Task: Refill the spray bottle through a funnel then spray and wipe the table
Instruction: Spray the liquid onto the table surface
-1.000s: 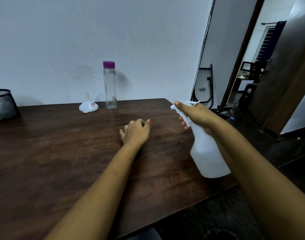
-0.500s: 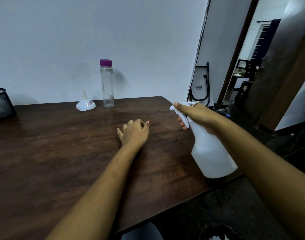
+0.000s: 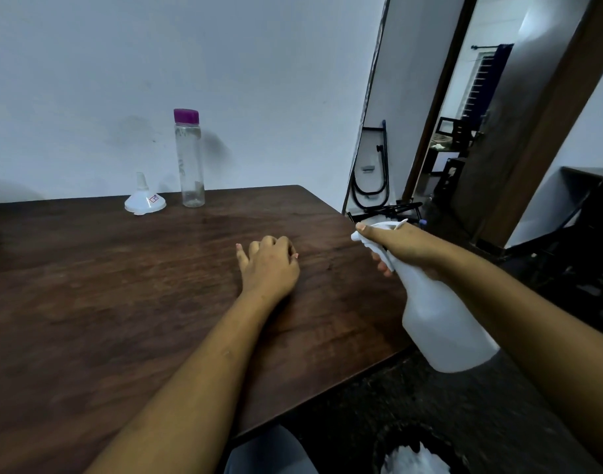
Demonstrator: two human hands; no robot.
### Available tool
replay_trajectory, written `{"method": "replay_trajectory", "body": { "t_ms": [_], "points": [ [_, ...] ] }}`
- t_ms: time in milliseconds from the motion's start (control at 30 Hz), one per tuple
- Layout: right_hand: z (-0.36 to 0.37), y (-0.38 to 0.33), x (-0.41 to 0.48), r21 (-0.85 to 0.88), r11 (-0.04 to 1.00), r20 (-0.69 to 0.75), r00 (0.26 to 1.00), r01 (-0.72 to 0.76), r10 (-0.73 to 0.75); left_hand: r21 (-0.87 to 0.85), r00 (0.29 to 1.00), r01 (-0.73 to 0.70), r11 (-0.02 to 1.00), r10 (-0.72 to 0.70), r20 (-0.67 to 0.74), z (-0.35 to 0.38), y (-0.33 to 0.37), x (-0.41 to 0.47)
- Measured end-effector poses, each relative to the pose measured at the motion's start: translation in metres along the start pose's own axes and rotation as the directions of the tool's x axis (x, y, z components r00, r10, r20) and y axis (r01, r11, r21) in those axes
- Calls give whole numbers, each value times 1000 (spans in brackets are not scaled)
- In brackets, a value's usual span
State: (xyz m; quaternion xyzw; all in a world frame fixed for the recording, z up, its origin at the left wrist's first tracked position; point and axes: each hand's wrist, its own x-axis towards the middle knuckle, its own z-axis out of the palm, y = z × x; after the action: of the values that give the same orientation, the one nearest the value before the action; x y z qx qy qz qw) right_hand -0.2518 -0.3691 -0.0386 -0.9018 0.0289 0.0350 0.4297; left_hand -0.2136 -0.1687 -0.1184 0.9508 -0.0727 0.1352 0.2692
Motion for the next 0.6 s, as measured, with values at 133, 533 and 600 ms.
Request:
{"method": "replay_trajectory", "body": {
  "t_ms": [133,533,600],
  "points": [
    [-6,0,-8,128,990,62,996,-64,57,25,1000,10,1000,-10,14,0,-2,0],
    [1,-1,-7,150,988,80,997,-17,5,48,1000,5,999,-5,2,2,-4,0],
    [1,-1,-8,182,983,101,995,-17,-1,50,1000,2,999,-3,6,3,-4,0]
  ]
}}
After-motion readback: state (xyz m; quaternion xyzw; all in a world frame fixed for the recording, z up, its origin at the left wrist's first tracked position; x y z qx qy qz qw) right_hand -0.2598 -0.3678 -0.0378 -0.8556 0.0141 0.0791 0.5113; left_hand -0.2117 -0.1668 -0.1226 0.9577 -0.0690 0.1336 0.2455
